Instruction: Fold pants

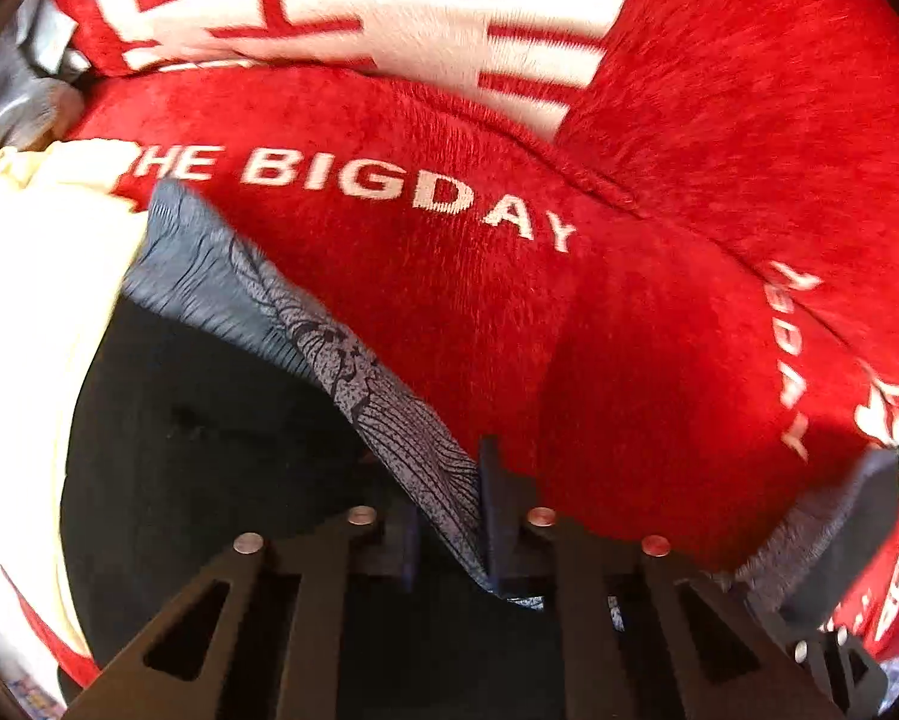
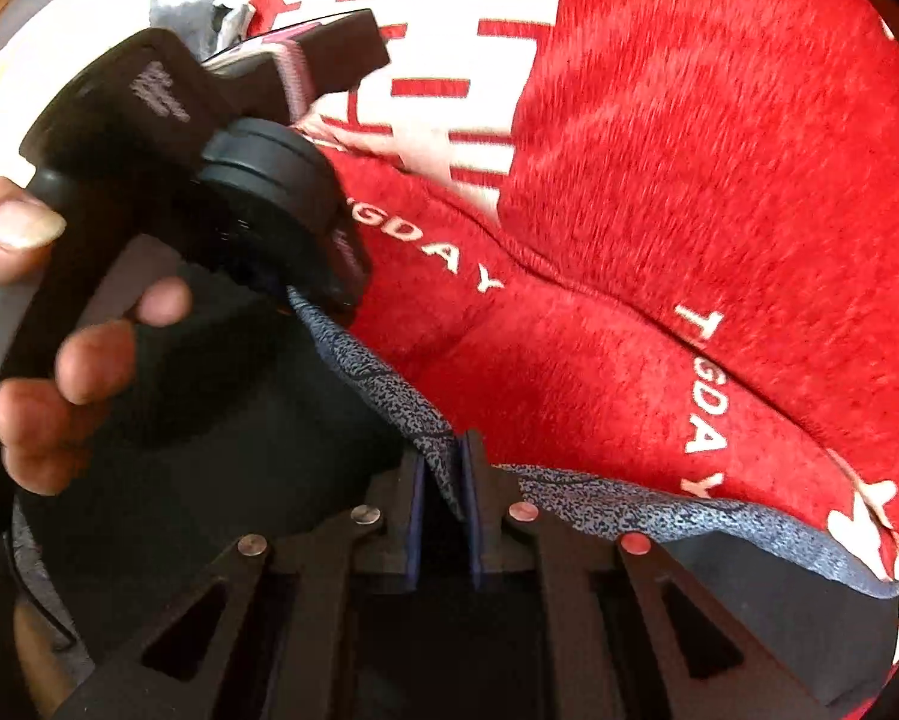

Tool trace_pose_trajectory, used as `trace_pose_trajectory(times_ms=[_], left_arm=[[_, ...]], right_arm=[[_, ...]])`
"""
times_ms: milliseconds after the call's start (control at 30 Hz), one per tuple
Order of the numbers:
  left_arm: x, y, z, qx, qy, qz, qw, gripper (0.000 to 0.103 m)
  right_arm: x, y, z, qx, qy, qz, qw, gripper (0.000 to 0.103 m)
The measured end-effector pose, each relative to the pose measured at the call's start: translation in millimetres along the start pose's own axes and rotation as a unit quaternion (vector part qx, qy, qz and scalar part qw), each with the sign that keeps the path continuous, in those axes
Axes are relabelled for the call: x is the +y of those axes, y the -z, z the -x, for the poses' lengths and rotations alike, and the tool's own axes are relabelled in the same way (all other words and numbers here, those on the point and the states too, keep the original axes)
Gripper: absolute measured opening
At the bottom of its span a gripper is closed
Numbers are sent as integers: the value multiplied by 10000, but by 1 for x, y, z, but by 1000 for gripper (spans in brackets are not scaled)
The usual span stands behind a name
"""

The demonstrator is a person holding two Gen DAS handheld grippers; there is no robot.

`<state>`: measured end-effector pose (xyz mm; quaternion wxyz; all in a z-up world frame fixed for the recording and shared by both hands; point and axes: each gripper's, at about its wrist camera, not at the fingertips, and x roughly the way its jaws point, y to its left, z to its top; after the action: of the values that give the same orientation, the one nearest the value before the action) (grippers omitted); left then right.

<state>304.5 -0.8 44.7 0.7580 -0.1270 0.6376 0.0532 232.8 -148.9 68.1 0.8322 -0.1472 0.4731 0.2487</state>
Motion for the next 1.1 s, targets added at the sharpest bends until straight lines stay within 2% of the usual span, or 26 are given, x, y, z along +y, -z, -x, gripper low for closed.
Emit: trace_pose_trajectory(times_ms=[100, 200, 333, 400, 500, 633, 733, 800, 833, 867, 900, 933, 1000, 1033, 1100], left_arm=[[9, 34, 38, -416, 205, -121, 9989, 16], [27, 85, 78, -836, 507, -251, 9949, 15], [51, 146, 100, -1036, 794, -332, 9909, 16], [55, 163, 94, -1020, 820, -349, 9908, 16], [74, 193, 73, -785, 847, -190, 9931, 16], [102, 217, 24, -84, 1068, 212, 9940, 17], [105, 227, 30, -274, 1212, 147, 9921, 18], [102, 230, 36, -256, 1037, 42, 9943, 28], [101, 234, 41, -238, 936, 16, 9953, 44], [102, 237, 47, -277, 886, 0, 9957, 64], [103, 241, 53, -374, 848, 3, 9957, 71], [105, 246, 61, -533, 803, 18, 9953, 78], [108, 252, 75, -770, 808, -30, 9937, 78], [110, 255, 80, -799, 804, -85, 9935, 78], [116, 257, 86, -839, 756, -123, 9935, 78]], right_arm=[[13, 9, 24, -134, 118, -10, 9998, 11], [28, 18, 52, -278, 271, -41, 9992, 11], [62, 49, 92, -410, 442, -14, 9982, 11], [87, 72, 108, -359, 561, 9, 9978, 11], [112, 105, 114, -158, 563, -135, 9982, 11], [136, 135, 97, 184, 607, -276, 9976, 11], [142, 148, 85, 341, 740, -292, 9962, 12], [145, 148, 88, 374, 825, -257, 9956, 14], [147, 148, 91, 471, 794, -294, 9953, 20], [146, 147, 98, 533, 670, -378, 9956, 25], [144, 146, 104, 508, 563, -454, 9961, 42], [139, 143, 116, 392, 482, -579, 9964, 65], [129, 136, 136, 75, 545, -836, 9950, 83], [119, 133, 149, -143, 568, -1033, 9929, 83], [94, 123, 160, -314, 609, -1431, 9873, 83]])
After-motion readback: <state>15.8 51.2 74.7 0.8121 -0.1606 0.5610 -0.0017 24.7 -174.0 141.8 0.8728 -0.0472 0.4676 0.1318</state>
